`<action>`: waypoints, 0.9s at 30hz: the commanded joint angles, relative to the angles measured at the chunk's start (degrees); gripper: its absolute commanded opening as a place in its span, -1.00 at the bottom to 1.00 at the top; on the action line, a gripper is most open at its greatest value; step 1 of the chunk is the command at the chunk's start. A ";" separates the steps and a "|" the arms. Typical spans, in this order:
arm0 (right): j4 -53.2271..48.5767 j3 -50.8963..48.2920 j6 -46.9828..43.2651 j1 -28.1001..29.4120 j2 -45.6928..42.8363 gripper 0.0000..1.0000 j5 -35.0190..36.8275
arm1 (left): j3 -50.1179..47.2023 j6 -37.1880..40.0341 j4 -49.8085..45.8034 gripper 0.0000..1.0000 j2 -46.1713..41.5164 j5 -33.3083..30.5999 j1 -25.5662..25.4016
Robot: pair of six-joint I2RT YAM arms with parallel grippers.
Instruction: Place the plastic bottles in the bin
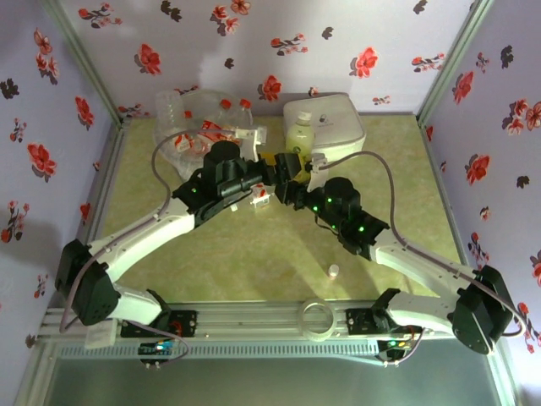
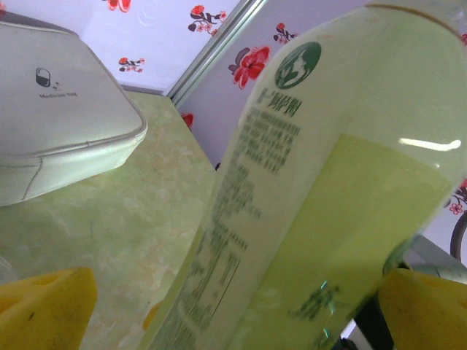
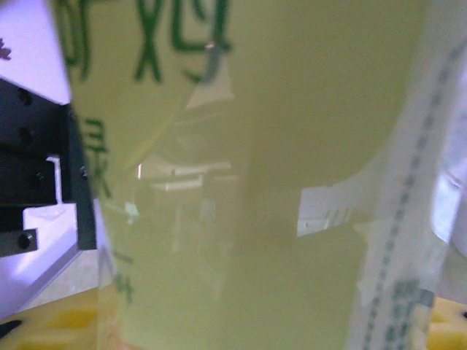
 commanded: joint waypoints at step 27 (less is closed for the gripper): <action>12.84 -2.53 12.05 -9.04 -1.13 0.33 -23.18 | 1.66 -5.66 10.30 0.15 6.12 14.26 0.98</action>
